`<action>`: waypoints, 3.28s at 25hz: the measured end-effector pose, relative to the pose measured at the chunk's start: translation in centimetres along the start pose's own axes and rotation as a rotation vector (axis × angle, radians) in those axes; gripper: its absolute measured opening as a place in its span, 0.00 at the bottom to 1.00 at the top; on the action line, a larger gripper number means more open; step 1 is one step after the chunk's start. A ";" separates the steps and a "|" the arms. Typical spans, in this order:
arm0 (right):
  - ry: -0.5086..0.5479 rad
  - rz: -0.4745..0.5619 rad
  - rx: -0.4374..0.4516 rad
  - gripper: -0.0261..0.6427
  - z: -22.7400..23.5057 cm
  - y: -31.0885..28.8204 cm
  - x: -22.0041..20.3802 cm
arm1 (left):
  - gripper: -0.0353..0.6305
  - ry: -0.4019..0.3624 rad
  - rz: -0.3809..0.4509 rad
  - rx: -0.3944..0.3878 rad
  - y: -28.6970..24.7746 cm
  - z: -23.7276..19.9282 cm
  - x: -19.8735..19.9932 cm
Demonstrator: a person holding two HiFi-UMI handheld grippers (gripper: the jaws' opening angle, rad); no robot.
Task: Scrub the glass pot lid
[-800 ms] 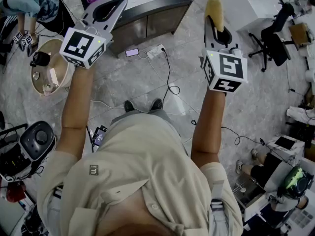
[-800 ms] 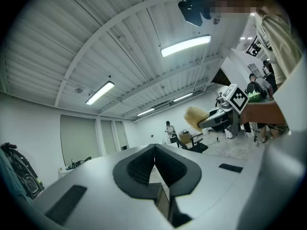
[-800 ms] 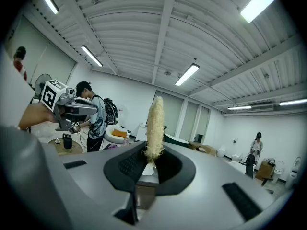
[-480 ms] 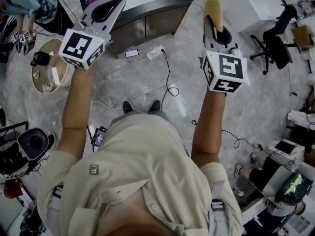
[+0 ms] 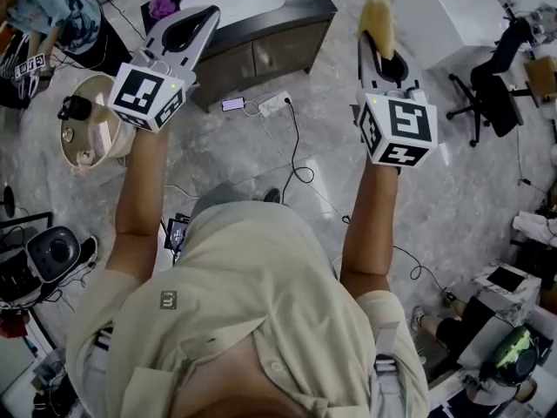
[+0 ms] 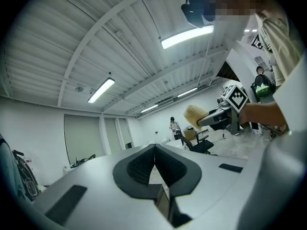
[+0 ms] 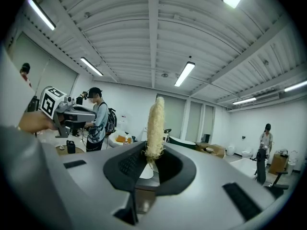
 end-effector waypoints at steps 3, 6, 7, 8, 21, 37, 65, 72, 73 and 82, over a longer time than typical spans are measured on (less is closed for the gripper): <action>-0.025 0.005 0.002 0.11 0.9 -0.3 -0.9 | 0.08 0.001 -0.013 -0.011 -1.2 0.3 -0.8; -0.036 -0.011 0.004 0.11 1.3 -0.6 -1.7 | 0.08 0.004 -0.020 -0.025 -2.4 0.2 -1.4; -0.036 -0.020 0.003 0.11 1.4 -0.7 -1.9 | 0.08 0.007 -0.019 -0.029 -2.8 0.1 -1.6; -0.034 -0.031 0.001 0.11 1.5 -0.9 -2.2 | 0.08 0.013 -0.015 -0.034 -3.4 0.0 -1.9; 0.002 -0.126 -0.093 0.11 6.1 -10.0 -4.7 | 0.08 0.082 0.046 -0.119 -15.5 -7.0 -7.8; 0.101 -0.199 -0.119 0.11 6.9 -24.9 -2.6 | 0.08 0.148 0.138 -0.107 -22.6 -21.0 -13.1; -0.019 -0.176 0.262 0.11 21.0 -46.4 -12.0 | 0.08 0.145 -0.123 0.173 -34.1 -22.8 -20.1; -0.061 -0.151 0.400 0.11 24.2 -51.3 -14.4 | 0.08 0.137 -0.212 0.303 -36.9 -21.6 -20.6; -0.066 -0.149 0.414 0.11 24.5 -51.5 -14.6 | 0.08 0.134 -0.219 0.314 -37.2 -21.2 -20.4; -0.097 -0.139 0.475 0.11 24.6 -53.6 -15.3 | 0.08 0.116 -0.257 0.359 -37.6 -21.3 -20.1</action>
Point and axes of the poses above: the fingertips, and each gripper's own axes: y backward along the fingers, z to its right, x out of its top, the point moved 7 cm from there along y, backward along the fingers, and after that the axes turned 6 degrees about z, right-handed, at the moved point
